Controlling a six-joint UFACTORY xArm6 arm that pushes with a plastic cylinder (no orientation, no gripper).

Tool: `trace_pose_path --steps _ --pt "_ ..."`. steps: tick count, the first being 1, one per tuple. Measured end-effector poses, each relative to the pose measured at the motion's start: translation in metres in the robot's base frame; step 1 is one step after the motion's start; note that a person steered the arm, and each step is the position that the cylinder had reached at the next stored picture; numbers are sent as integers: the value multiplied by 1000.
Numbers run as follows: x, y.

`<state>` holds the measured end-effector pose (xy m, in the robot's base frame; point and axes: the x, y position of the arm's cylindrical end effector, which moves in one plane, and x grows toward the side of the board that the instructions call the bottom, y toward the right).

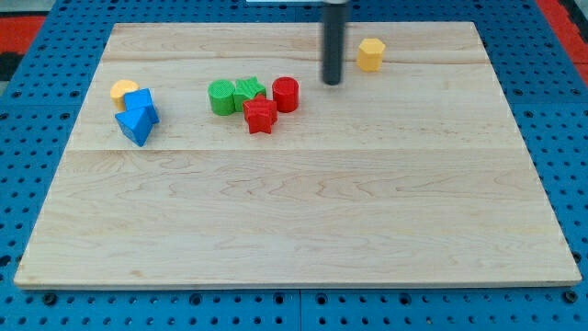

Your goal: Slide the yellow hexagon towards the center left

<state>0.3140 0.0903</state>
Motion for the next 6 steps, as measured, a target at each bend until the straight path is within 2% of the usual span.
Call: trace_pose_path --steps 1,2,3,4,5,6 --pt "3 68" --pt "-22 106" --pt "-62 109" --pt "-63 25" --pt "-63 -8" --pt "-36 31"
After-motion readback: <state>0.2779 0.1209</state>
